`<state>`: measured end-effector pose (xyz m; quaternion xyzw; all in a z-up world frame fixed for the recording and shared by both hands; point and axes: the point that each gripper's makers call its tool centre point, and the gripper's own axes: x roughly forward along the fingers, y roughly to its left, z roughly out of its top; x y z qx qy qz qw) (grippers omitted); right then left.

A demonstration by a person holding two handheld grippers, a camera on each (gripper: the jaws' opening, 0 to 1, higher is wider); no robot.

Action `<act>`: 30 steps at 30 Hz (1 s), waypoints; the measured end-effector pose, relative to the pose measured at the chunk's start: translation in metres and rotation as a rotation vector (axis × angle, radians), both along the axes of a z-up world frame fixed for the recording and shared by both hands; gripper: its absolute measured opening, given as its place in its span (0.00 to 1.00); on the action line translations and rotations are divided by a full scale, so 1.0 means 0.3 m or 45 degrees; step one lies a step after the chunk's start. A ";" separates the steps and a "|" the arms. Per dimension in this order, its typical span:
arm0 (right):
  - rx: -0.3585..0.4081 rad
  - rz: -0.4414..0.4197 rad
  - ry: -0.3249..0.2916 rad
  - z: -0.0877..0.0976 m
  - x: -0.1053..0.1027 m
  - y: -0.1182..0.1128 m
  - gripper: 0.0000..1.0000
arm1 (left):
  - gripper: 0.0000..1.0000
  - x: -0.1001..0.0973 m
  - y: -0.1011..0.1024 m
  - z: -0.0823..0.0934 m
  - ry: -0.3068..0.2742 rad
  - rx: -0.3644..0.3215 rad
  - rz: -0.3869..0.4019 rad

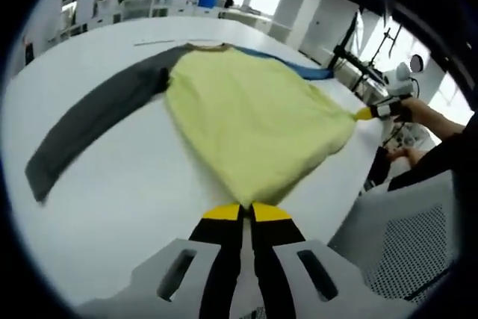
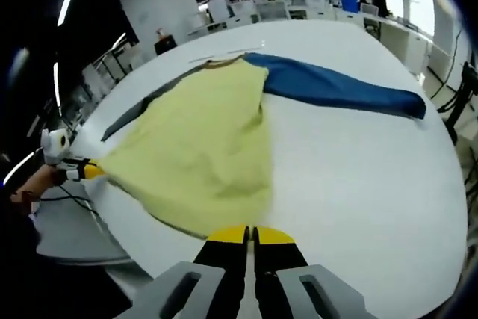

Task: Fold the garment on the visible template until the final outline fits inside the template.

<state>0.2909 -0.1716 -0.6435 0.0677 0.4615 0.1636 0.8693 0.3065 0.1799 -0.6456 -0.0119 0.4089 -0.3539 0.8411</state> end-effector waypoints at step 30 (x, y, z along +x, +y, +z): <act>-0.042 -0.080 0.112 -0.086 -0.087 0.031 0.00 | 0.02 -0.080 0.055 -0.085 0.262 0.231 0.131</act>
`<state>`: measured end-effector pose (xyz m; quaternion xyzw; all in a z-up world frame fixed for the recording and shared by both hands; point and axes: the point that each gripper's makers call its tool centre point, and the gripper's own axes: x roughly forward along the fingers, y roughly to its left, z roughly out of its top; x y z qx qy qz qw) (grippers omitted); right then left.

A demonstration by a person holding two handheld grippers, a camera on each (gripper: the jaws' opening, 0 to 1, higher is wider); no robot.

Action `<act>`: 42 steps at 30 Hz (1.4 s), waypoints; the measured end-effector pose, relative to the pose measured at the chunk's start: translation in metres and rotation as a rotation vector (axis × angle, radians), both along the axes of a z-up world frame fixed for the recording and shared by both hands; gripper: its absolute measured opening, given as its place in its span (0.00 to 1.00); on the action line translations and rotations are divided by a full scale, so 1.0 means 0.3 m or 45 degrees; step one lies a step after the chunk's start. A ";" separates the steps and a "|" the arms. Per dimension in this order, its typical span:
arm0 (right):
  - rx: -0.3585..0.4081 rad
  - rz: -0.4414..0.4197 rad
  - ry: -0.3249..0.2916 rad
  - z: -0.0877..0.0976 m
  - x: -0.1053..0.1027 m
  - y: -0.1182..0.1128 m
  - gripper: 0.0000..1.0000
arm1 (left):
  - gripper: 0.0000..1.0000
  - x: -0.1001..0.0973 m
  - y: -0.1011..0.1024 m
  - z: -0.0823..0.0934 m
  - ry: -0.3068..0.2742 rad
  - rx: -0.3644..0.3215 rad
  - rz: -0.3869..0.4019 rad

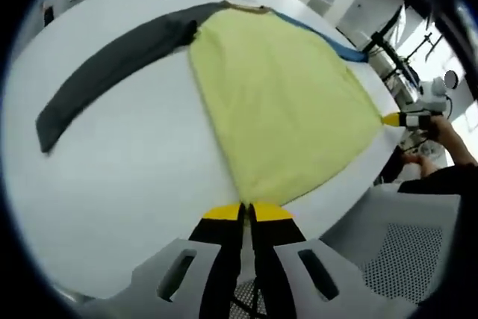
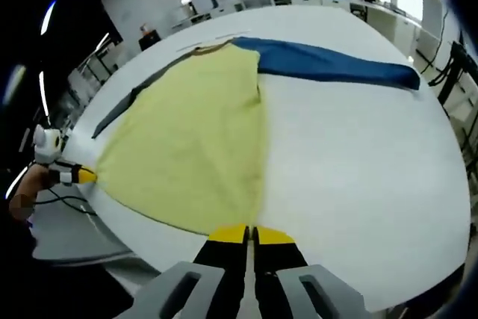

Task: Fold the garment on the visible template until the final outline fits inside the template.

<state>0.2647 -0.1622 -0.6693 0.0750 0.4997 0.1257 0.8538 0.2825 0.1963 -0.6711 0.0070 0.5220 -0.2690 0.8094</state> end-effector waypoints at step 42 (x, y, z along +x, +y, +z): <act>-0.256 0.393 -0.535 0.255 0.494 -0.075 0.34 | 0.86 0.145 -0.097 0.189 -0.515 -0.094 -0.184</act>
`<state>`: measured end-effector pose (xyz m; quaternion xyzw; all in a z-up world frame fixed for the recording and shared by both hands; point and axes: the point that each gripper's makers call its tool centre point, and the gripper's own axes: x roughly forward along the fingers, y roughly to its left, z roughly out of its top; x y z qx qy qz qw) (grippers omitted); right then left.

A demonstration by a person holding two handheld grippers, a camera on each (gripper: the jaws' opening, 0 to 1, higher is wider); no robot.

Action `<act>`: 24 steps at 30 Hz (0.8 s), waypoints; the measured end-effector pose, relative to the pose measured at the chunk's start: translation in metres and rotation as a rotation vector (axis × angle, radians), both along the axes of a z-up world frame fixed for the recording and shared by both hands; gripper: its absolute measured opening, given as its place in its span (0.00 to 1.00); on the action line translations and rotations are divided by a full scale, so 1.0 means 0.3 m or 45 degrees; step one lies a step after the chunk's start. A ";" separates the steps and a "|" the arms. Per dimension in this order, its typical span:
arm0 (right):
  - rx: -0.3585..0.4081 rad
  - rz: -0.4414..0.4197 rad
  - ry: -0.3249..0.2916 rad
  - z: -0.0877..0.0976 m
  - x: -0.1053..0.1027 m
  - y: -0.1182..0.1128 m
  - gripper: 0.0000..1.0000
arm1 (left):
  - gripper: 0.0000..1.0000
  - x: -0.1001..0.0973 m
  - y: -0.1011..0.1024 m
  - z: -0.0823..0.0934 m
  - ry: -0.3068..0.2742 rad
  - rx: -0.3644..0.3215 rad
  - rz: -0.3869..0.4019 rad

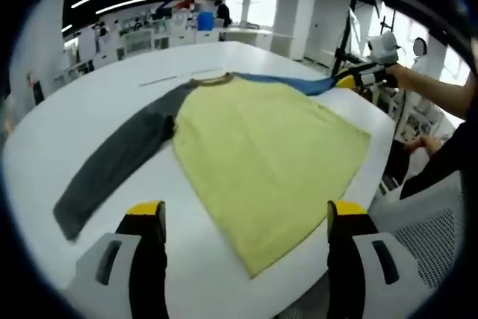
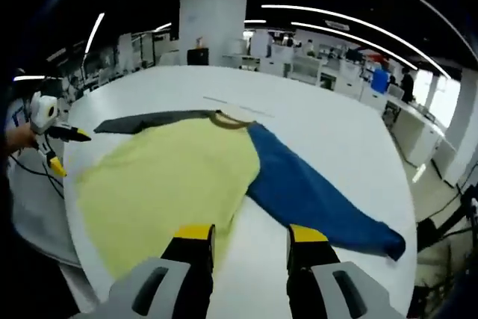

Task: Fold the garment on the visible template until the final outline fits inside the template.

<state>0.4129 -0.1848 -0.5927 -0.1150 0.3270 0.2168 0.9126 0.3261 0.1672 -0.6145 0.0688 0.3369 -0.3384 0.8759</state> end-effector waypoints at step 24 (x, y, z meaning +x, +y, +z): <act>-0.104 0.145 0.146 -0.171 0.207 0.057 0.20 | 0.98 0.047 -0.015 0.055 -0.109 -0.063 -0.022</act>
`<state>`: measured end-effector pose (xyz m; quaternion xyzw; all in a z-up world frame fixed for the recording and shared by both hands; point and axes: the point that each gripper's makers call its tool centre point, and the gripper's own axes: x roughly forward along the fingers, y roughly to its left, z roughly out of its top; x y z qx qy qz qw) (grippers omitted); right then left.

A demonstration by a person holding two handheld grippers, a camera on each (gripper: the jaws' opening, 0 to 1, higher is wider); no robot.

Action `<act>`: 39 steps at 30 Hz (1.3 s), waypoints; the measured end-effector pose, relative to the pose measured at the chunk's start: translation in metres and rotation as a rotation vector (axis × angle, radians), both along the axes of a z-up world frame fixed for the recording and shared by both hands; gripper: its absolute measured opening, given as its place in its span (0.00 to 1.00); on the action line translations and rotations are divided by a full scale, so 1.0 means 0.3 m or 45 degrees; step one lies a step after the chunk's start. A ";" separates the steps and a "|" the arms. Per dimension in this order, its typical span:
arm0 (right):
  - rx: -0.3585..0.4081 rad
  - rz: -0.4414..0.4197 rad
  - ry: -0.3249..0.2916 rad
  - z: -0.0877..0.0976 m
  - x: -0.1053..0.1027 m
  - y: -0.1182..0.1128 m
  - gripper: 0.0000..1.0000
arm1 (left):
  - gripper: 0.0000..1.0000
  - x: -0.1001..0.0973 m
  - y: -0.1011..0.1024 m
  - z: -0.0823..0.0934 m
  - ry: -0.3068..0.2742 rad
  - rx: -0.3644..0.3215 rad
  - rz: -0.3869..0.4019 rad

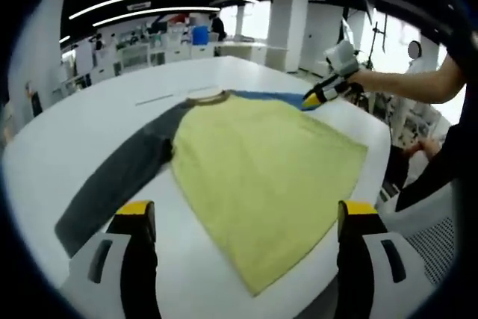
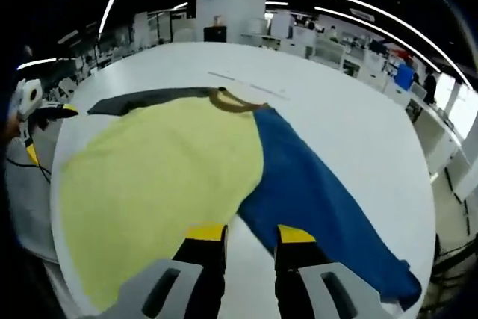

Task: Fold the garment on the visible template until the final outline fits inside the template.

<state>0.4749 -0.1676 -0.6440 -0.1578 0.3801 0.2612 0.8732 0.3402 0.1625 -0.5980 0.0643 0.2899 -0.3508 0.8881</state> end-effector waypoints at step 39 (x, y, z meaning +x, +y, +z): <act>-0.020 -0.046 -0.015 -0.023 0.107 -0.053 0.00 | 0.85 0.007 -0.007 0.040 -0.073 -0.037 0.047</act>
